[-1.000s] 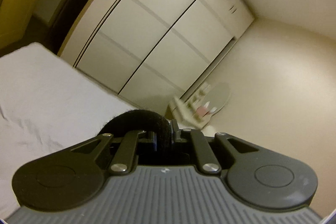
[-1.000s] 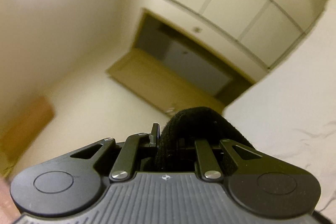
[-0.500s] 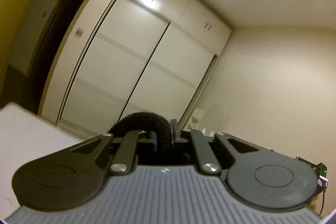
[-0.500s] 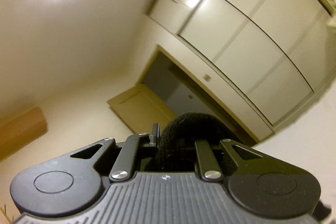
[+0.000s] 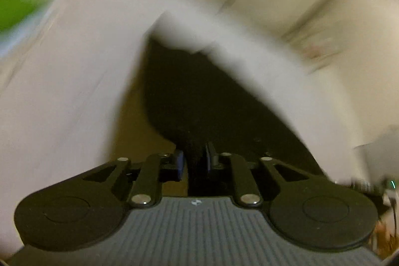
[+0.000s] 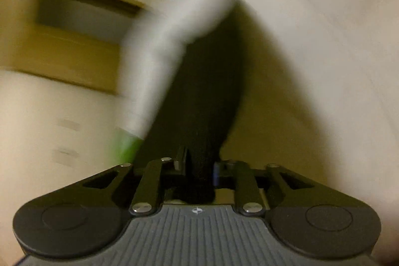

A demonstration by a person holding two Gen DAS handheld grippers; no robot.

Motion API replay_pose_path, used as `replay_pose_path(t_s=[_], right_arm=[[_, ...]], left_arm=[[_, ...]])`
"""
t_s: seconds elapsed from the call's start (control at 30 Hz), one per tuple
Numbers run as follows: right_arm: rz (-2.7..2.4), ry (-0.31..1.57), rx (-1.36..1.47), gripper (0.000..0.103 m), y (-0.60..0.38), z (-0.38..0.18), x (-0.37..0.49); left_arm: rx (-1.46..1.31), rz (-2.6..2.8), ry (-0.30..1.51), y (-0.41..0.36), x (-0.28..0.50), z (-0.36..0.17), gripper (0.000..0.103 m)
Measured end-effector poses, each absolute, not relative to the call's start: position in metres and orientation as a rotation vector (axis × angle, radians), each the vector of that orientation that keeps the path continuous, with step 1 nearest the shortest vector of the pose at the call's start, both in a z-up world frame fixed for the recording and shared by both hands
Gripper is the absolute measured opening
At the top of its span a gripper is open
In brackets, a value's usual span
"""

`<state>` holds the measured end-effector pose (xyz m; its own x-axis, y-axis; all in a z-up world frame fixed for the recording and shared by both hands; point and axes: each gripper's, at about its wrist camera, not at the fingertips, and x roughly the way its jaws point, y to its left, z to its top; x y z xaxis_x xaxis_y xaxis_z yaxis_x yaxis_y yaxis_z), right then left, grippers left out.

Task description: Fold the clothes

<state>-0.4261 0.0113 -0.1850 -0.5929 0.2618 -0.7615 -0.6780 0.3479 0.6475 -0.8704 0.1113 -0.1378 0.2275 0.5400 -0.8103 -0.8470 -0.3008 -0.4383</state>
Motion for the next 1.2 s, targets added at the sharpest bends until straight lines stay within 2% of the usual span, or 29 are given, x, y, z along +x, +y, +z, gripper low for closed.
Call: replay_pose_path(t_s=[0.07, 0.1, 0.17, 0.2, 0.23, 0.27, 0.33, 0.5, 0.57, 0.7, 0.77, 0.8, 0.83, 0.87, 0.9, 1.2], right_arm=[[1.218, 1.811, -0.575, 0.025, -0.022, -0.239, -0.422], [1.203, 1.796, -0.632, 0.025, -0.031, -0.247, -0.421], [1.210, 1.764, -0.672, 0.026, -0.035, -0.254, -0.421], [1.233, 1.748, -0.655, 0.031, -0.030, -0.253, -0.422], [1.255, 1.732, -0.638, 0.042, -0.024, -0.252, -0.423], [1.277, 1.715, -0.621, 0.045, -0.019, -0.251, -0.424], [1.321, 1.681, -0.587, 0.052, -0.009, -0.249, -0.427], [1.398, 1.666, -0.492, 0.061, 0.014, -0.261, -0.444], [1.408, 1.659, -0.468, 0.067, 0.016, -0.272, -0.453], [1.359, 1.708, -0.371, 0.069, 0.015, -0.312, -0.458], [1.341, 1.740, -0.330, 0.067, 0.019, -0.323, -0.459], [1.337, 1.751, -0.320, 0.051, 0.023, -0.326, -0.460], [1.329, 1.754, -0.329, 0.032, 0.025, -0.322, -0.459], [1.320, 1.756, -0.338, 0.028, 0.028, -0.318, -0.459], [1.312, 1.759, -0.348, 0.016, 0.030, -0.315, -0.458], [1.417, 1.736, -0.367, 0.012, 0.013, -0.250, -0.450]], left_arm=[[-1.420, 1.487, 0.509, 0.082, -0.869, -0.205, 0.010], [-1.462, 1.493, 0.563, 0.068, -0.868, -0.226, 0.010], [-1.494, 1.478, 0.613, 0.052, -0.862, -0.245, 0.010], [-1.496, 1.470, 0.612, 0.044, -0.858, -0.250, 0.011], [-1.489, 1.464, 0.588, 0.036, -0.855, -0.252, 0.018], [-1.482, 1.461, 0.565, 0.034, -0.853, -0.253, 0.029], [-1.467, 1.470, 0.519, 0.041, -0.855, -0.252, 0.037], [-1.483, 1.493, 0.409, 0.051, -0.866, -0.283, 0.049], [-1.501, 1.487, 0.362, 0.058, -0.871, -0.293, 0.062], [-1.525, 1.453, 0.290, 0.068, -0.877, -0.312, 0.062], [-1.553, 1.442, 0.265, 0.071, -0.881, -0.326, 0.057], [-1.564, 1.432, 0.247, 0.072, -0.882, -0.330, 0.048], [-1.571, 1.414, 0.226, 0.074, -0.883, -0.330, 0.021], [-1.579, 1.395, 0.211, 0.073, -0.883, -0.327, 0.014], [-1.574, 1.379, 0.202, 0.072, -0.883, -0.321, 0.012], [-1.391, 1.335, 0.146, 0.036, -0.891, -0.248, 0.007]])
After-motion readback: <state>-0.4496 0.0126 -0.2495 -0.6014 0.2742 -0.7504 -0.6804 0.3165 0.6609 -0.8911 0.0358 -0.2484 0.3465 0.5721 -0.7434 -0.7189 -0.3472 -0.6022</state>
